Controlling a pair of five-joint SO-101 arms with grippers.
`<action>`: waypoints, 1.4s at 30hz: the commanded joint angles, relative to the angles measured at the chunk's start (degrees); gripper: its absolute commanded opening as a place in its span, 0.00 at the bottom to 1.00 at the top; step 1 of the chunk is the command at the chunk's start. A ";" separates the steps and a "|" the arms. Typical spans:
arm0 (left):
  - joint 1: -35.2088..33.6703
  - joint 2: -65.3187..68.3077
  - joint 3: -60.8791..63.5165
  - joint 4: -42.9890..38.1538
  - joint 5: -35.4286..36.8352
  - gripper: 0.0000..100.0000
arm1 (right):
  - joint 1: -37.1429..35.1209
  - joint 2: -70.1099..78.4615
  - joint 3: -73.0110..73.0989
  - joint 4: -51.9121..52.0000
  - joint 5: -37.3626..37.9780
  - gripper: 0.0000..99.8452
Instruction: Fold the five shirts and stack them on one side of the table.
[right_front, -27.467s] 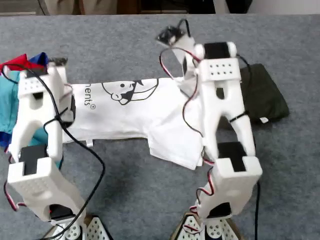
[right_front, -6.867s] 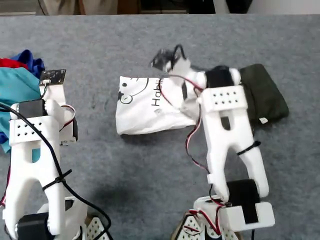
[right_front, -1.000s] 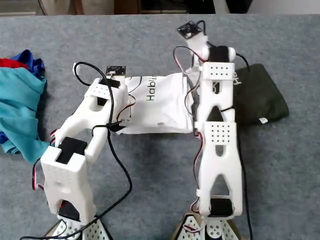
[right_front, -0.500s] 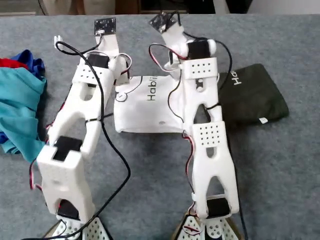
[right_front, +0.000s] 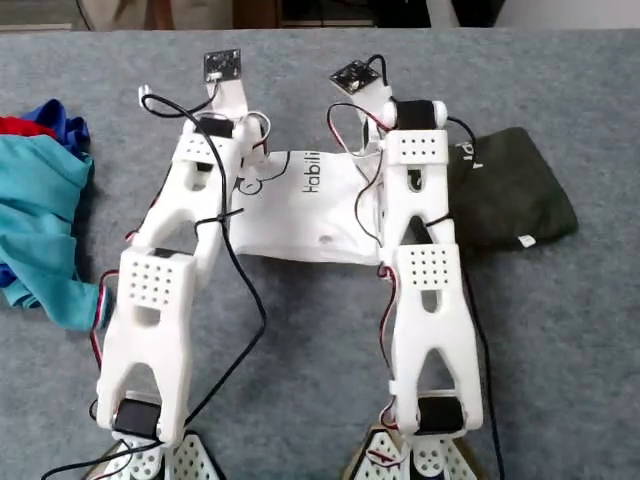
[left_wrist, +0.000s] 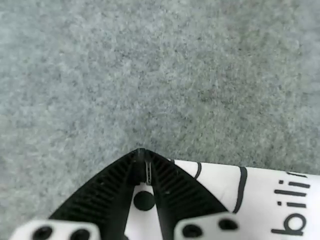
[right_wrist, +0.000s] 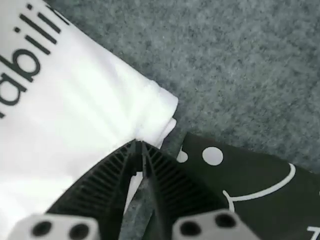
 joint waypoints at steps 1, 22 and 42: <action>-1.76 3.38 -13.80 7.30 0.26 0.02 | 0.48 -4.97 -2.07 0.35 0.62 0.00; -7.38 -6.73 -34.73 45.01 -12.75 0.02 | 4.88 -66.95 40.84 3.16 -5.10 0.00; 0.26 -51.03 58.11 11.34 -13.10 0.02 | 4.53 -103.78 109.85 1.49 -17.58 0.03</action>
